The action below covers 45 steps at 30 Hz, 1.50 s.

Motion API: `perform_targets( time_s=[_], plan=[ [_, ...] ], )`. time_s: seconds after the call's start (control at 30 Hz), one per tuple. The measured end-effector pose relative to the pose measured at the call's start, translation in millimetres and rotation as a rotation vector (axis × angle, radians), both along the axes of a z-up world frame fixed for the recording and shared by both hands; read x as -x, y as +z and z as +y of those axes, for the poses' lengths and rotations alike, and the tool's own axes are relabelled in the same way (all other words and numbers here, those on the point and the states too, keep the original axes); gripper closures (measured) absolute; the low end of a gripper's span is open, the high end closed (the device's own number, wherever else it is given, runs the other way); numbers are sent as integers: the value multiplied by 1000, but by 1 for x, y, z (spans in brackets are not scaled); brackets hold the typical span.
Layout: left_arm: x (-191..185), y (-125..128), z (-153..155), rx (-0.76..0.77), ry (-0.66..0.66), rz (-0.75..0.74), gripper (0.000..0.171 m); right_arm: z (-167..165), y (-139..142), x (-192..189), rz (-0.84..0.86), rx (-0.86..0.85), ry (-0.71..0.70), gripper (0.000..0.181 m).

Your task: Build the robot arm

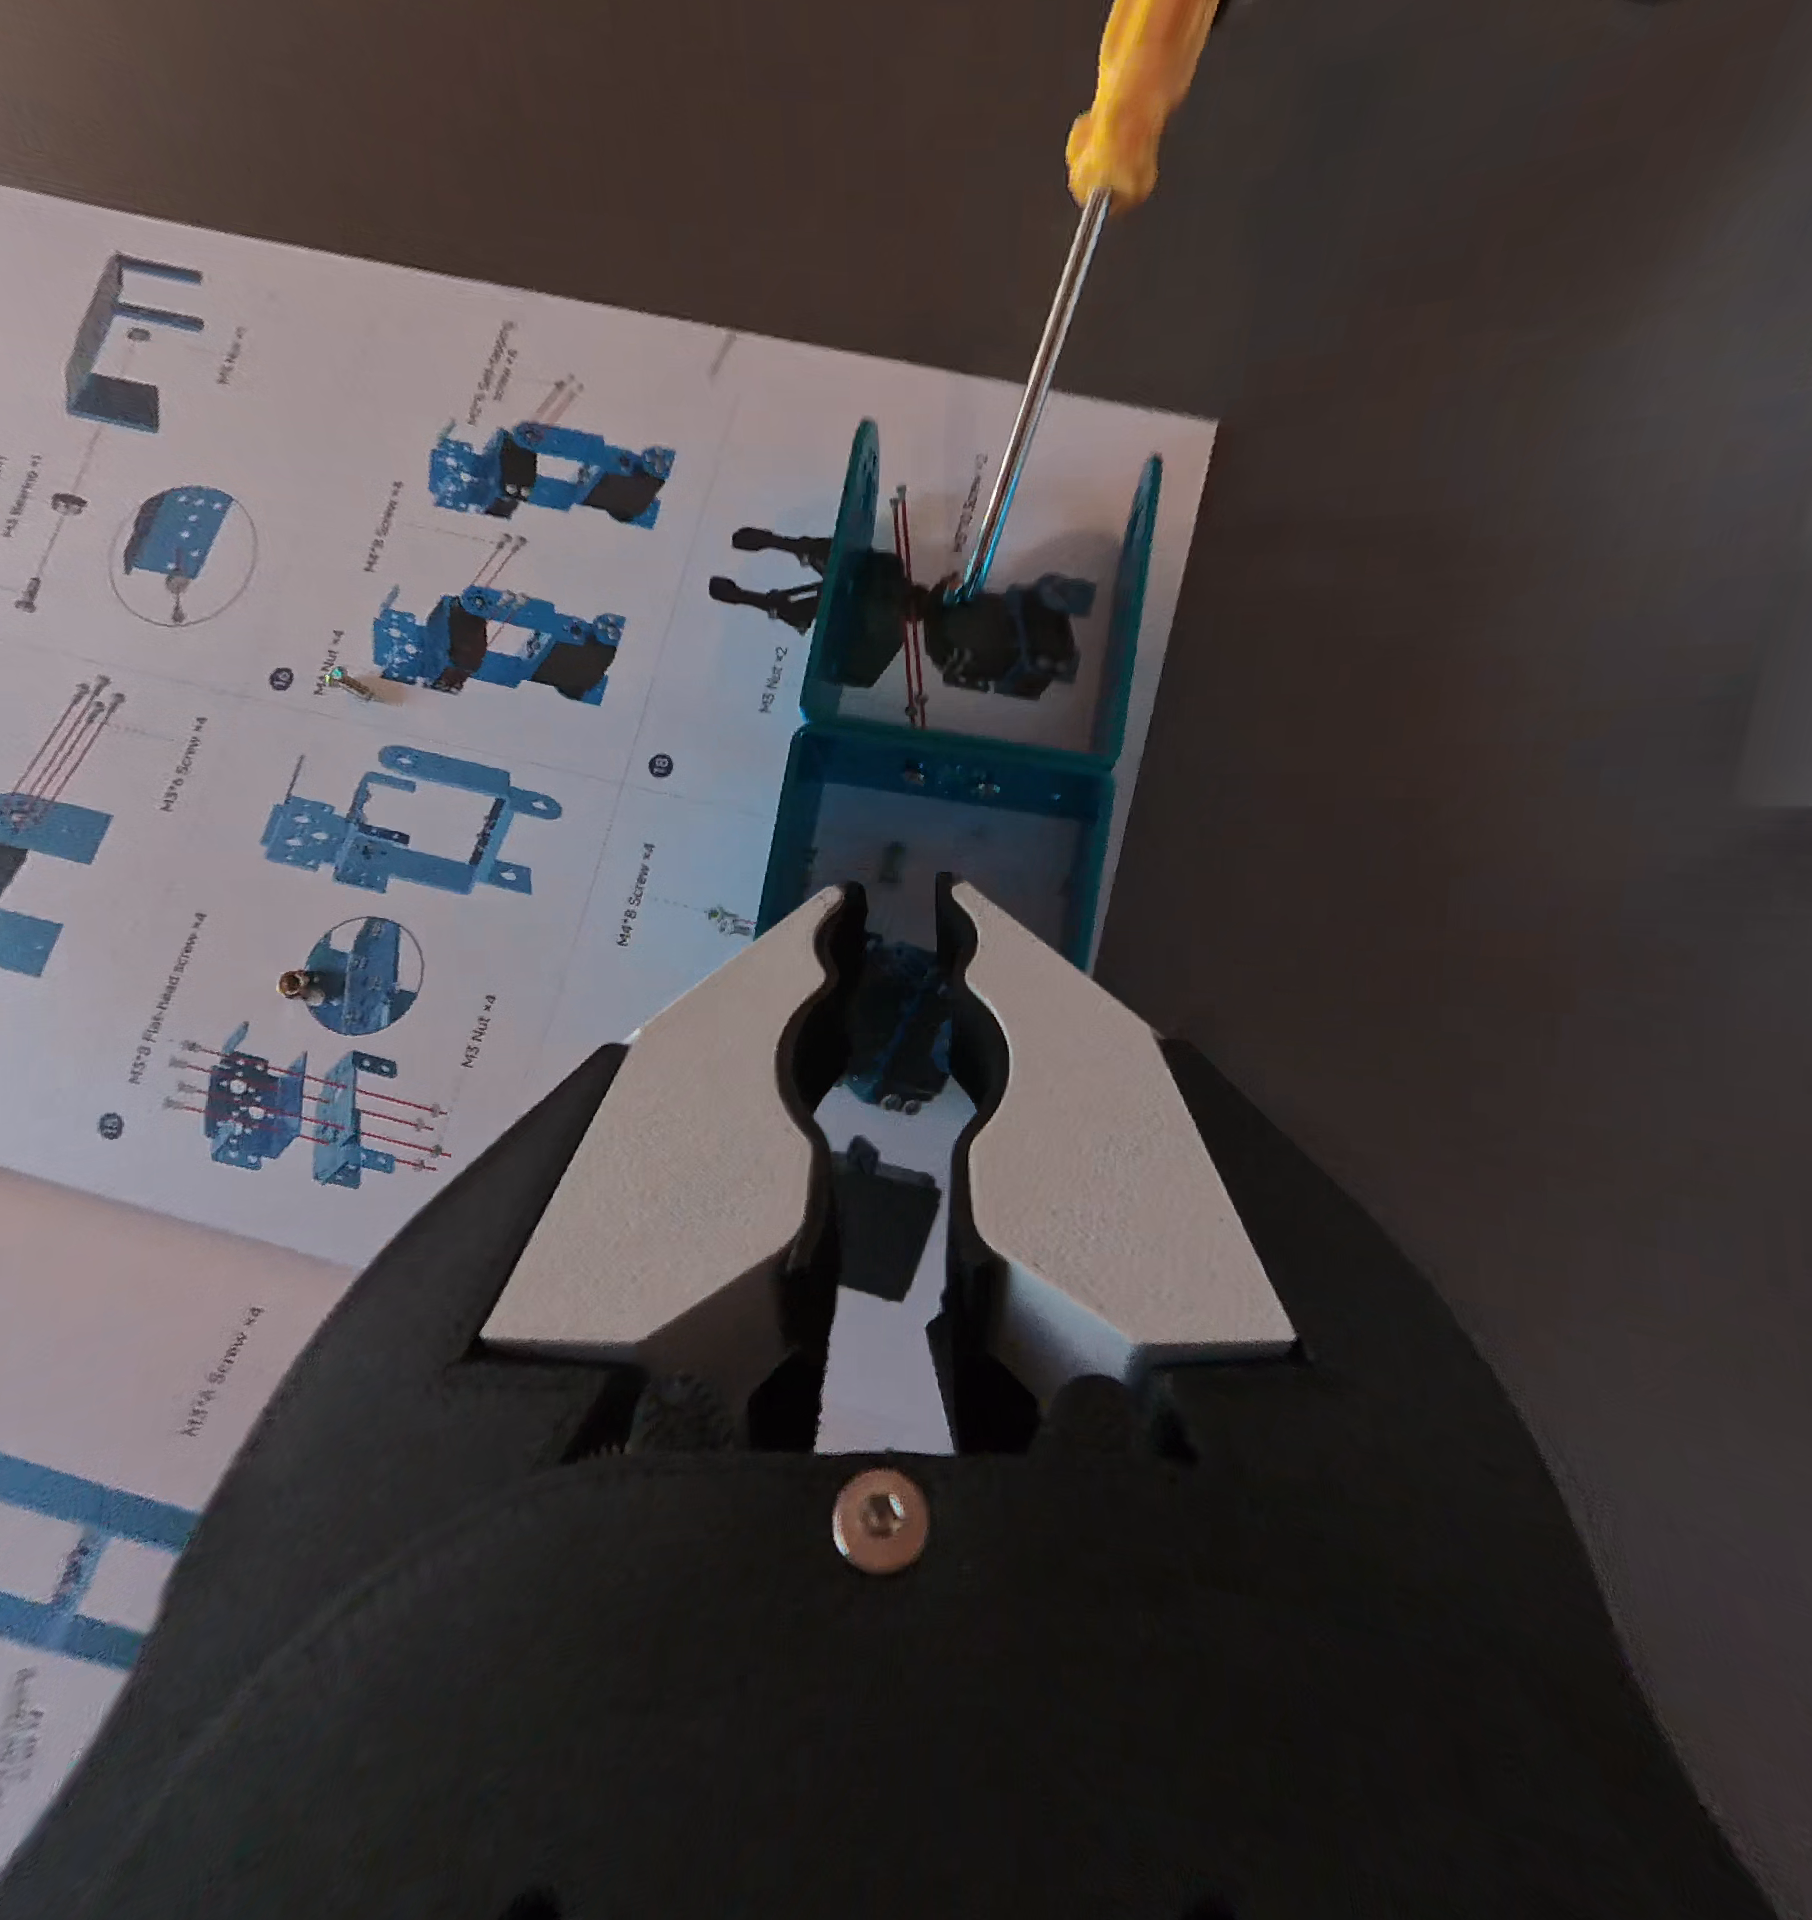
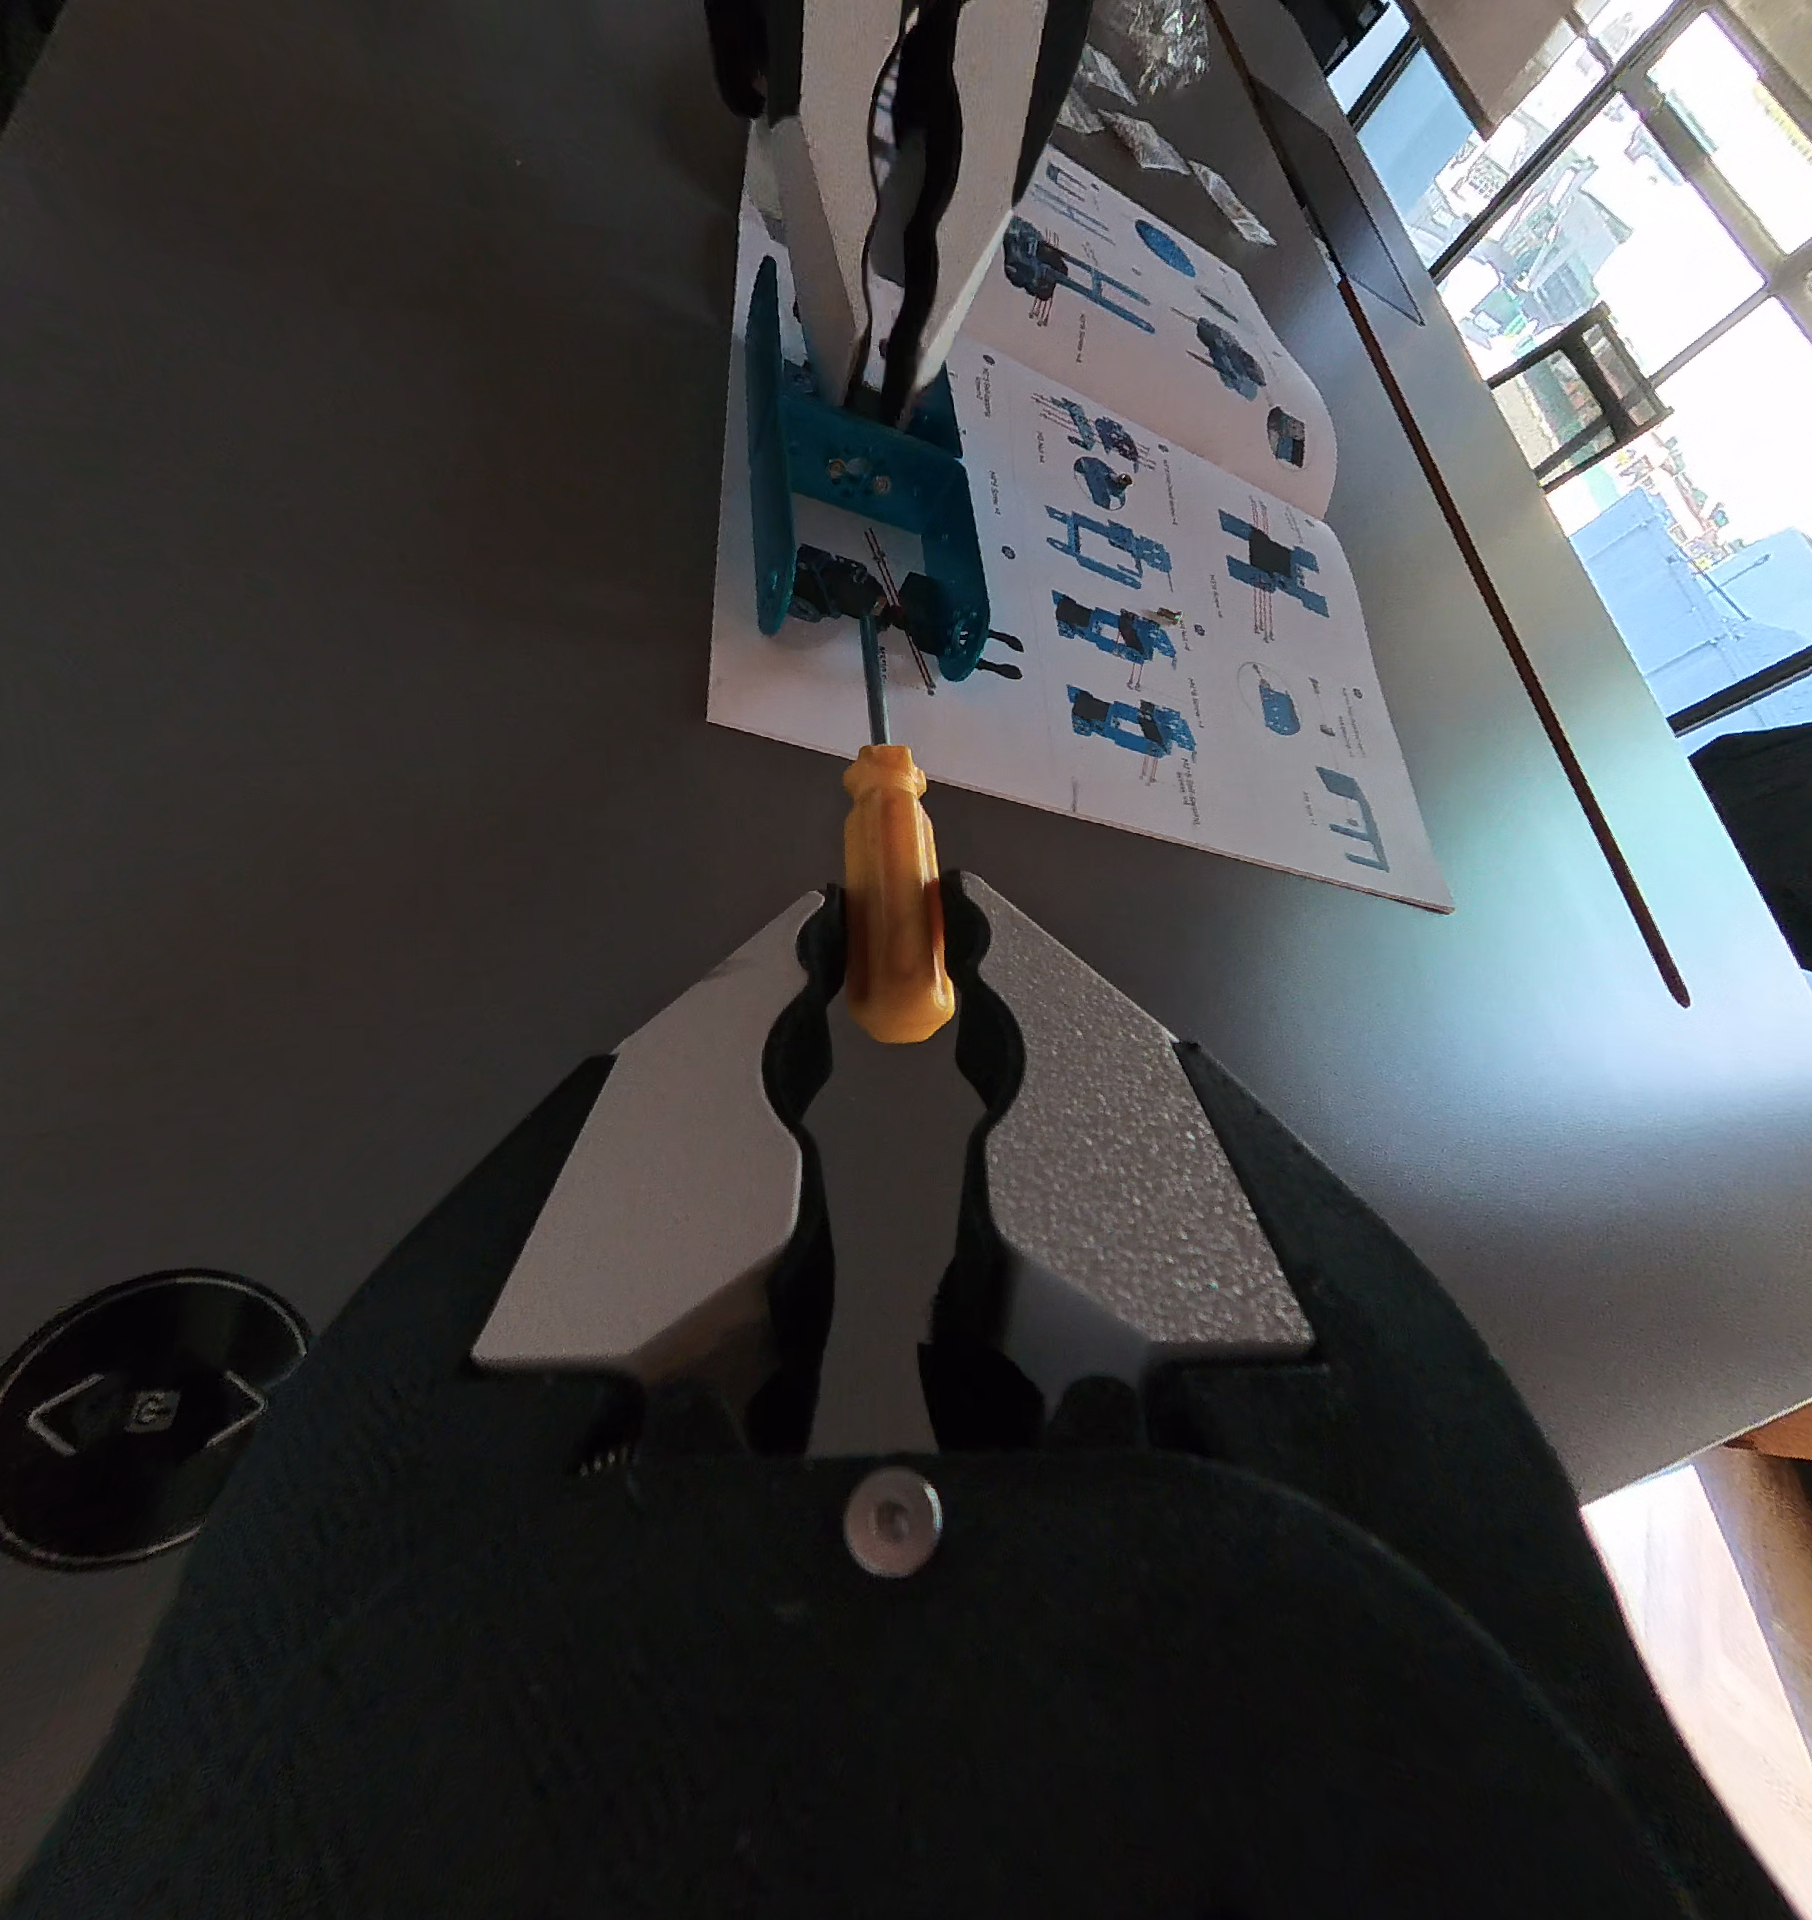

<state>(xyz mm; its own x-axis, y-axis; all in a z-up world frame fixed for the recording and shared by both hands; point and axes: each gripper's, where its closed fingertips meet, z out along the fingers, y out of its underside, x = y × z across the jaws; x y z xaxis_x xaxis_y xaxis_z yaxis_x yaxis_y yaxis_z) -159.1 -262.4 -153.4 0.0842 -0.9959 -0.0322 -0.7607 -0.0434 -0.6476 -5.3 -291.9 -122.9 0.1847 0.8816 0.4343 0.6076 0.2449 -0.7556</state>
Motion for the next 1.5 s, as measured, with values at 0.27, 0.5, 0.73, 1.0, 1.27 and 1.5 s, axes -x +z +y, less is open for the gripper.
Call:
perform_targets(
  time_s=[0.27, 0.5, 0.73, 1.0, 1.27, 1.5],
  plan=[
    [-3, -5, 1, -37, -81, 16, 160, -2, 0, 0, -12, 5, -14, 163],
    [-4, -6, 1, -45, -112, 14, 169, -2, -2, -1, -10, 10, -27, 163],
    [-4, -5, 0, -57, -98, -13, 169, -1, -2, -2, 0, 5, -32, 163],
    [-15, 16, -9, 102, -29, -161, 169, 1, -4, -2, 9, 5, -23, 163],
    [-17, 14, -6, 219, 7, -212, 169, 1, -6, -1, 6, 3, -16, 163],
    [-20, 13, -7, 241, -6, -226, 169, 3, -10, -2, -20, 11, -20, 163]
  ],
)
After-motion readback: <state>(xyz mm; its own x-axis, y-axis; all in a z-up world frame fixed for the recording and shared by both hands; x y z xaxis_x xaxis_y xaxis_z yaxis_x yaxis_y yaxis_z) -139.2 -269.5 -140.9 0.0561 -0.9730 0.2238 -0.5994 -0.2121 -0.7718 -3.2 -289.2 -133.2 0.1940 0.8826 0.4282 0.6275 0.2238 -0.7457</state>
